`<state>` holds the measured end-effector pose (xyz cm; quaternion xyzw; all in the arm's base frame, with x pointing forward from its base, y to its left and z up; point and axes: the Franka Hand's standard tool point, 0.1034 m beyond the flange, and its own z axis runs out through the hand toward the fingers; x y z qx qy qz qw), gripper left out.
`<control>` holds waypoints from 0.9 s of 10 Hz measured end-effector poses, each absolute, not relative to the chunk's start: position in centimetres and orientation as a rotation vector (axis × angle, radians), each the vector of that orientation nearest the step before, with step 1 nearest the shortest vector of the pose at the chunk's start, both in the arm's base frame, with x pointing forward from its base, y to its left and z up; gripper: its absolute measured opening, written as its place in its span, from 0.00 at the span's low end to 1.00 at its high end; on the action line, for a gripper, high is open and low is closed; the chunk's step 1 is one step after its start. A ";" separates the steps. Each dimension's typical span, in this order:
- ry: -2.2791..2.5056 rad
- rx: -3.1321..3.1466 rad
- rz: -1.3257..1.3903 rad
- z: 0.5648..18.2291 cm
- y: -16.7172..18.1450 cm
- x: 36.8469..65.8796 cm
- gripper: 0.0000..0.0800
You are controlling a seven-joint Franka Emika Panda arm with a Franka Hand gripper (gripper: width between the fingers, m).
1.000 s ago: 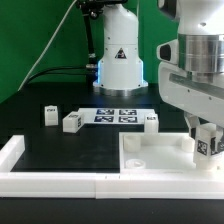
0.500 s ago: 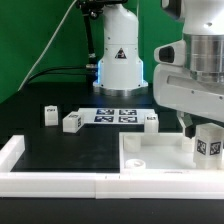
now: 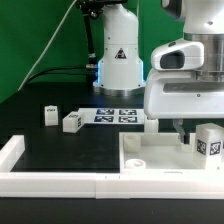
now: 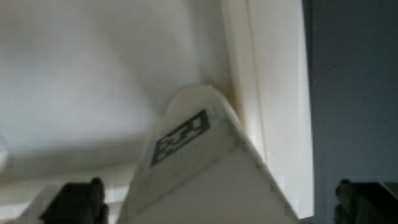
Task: Assemble one leg
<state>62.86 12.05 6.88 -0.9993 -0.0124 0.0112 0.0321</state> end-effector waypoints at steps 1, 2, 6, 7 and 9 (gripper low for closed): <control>-0.153 -3.074 0.028 6.9 12.0 62.9 0.81; -0.213 -3.070 0.025 7.0 11.9 62.9 0.81; -0.348 -3.062 0.023 6.9 11.8 62.9 0.36; -0.331 -3.063 0.023 6.9 11.8 62.9 0.36; -0.291 -3.067 0.025 6.9 11.8 62.9 0.36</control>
Offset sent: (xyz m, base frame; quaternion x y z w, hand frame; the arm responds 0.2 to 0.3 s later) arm 0.0000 0.0000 0.0000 0.0000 0.0000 -0.0899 0.9960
